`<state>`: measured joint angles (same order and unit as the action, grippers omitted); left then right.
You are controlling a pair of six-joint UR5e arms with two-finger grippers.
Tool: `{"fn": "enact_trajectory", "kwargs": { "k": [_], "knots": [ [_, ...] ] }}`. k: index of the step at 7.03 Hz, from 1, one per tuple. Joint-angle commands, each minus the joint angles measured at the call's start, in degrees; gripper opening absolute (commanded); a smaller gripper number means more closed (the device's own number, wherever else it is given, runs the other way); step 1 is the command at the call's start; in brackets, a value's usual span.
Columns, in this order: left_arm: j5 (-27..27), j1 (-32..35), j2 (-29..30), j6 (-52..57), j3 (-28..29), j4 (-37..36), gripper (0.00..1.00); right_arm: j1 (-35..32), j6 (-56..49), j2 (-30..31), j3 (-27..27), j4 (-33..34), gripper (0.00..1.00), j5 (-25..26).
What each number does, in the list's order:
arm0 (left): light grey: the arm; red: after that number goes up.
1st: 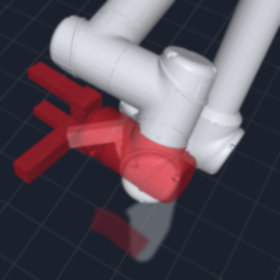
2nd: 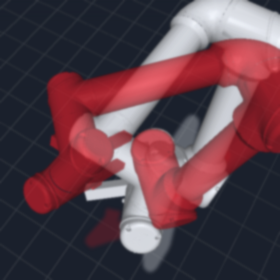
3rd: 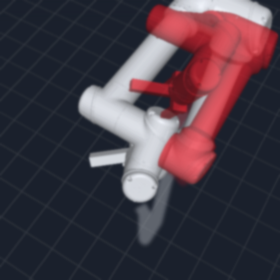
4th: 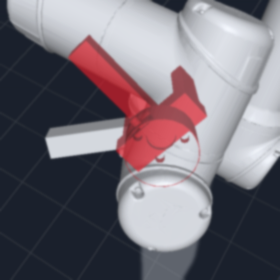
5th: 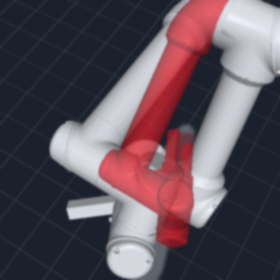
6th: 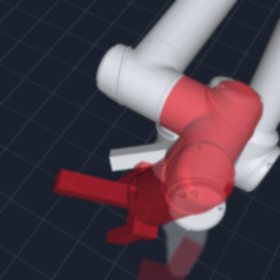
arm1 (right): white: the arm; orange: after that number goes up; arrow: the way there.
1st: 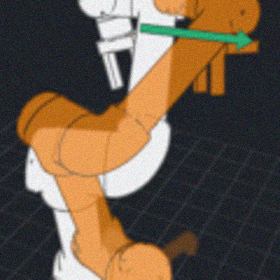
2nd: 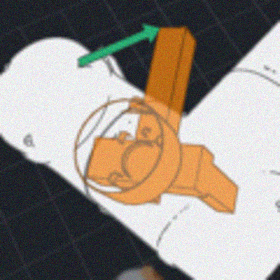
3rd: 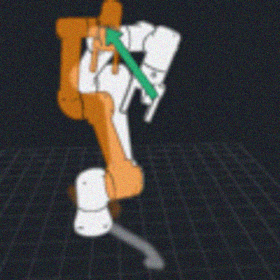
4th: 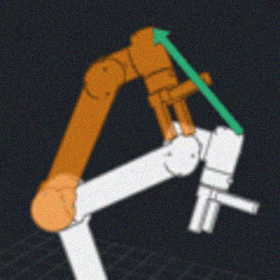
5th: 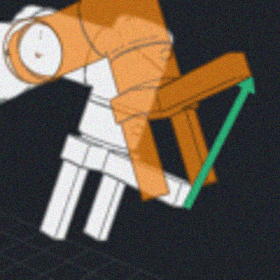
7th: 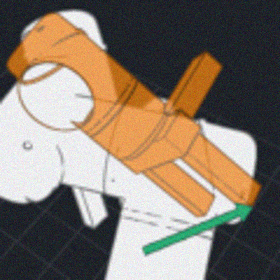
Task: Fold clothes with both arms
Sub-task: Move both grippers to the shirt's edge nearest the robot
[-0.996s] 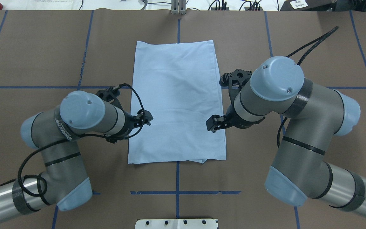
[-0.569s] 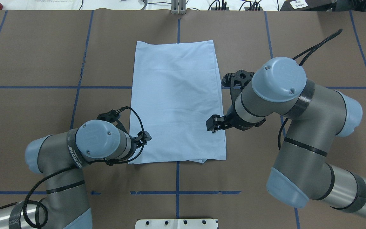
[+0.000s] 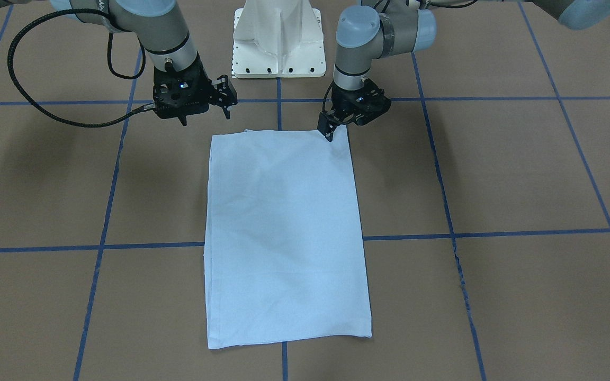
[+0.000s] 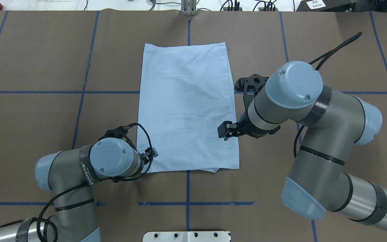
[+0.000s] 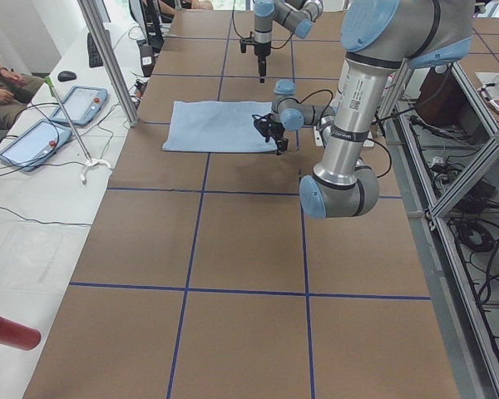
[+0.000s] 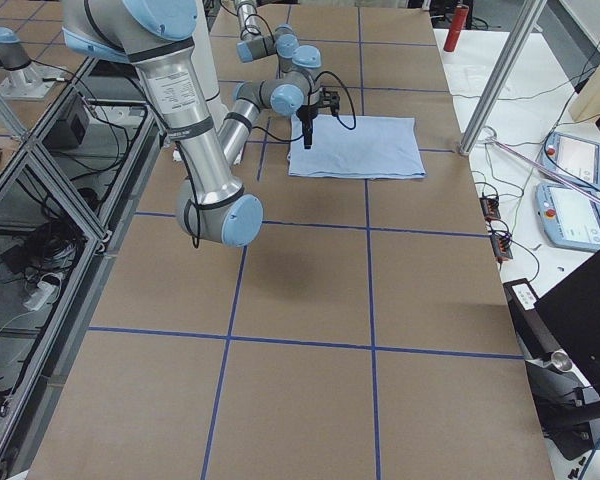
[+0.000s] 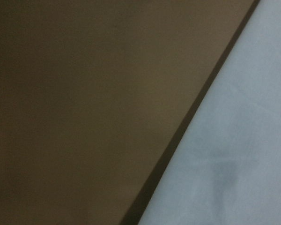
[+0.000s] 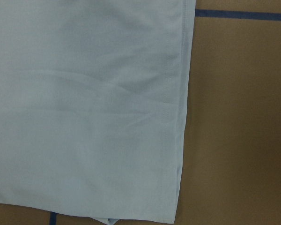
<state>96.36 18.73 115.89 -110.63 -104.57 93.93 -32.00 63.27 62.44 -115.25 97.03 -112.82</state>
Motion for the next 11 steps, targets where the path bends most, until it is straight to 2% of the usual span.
{"fn": "enact_trajectory", "kwargs": {
  "k": [1,2,5,6,7,9,10,11],
  "knots": [
    [0.05,-0.01,0.29,-0.46,-0.81,-0.07,0.73,0.0,0.01,-0.04,-0.15,0.0,1.0,0.06],
    [-0.03,-0.1,0.04,-0.38,-0.46,-0.07,0.65,-0.08,-0.08,0.05,-0.15,0.0,1.0,0.06],
    [-0.03,-0.1,0.21,-0.38,0.16,0.02,0.64,-0.17,-0.08,-0.04,-0.06,0.0,1.0,0.06],
    [-0.03,-0.1,0.38,-0.47,0.16,0.02,0.51,-0.17,-0.08,-0.04,-0.15,0.0,1.0,0.06],
    [-0.03,-0.1,0.47,-0.47,0.07,0.02,0.33,-0.17,-0.08,-0.04,-0.15,0.0,1.0,0.06],
    [-0.12,-0.1,0.38,-0.29,-0.02,0.11,0.08,-0.17,-0.08,0.05,-0.06,0.0,1.0,0.06],
    [-0.12,-0.1,0.3,-0.2,-0.37,0.11,0.0,-0.17,-0.08,0.05,-0.06,0.0,1.0,0.06],
    [-0.12,-0.1,0.3,0.06,-0.81,0.02,0.0,-0.17,-0.08,0.14,-0.06,0.0,1.0,0.06]
  ]
}}
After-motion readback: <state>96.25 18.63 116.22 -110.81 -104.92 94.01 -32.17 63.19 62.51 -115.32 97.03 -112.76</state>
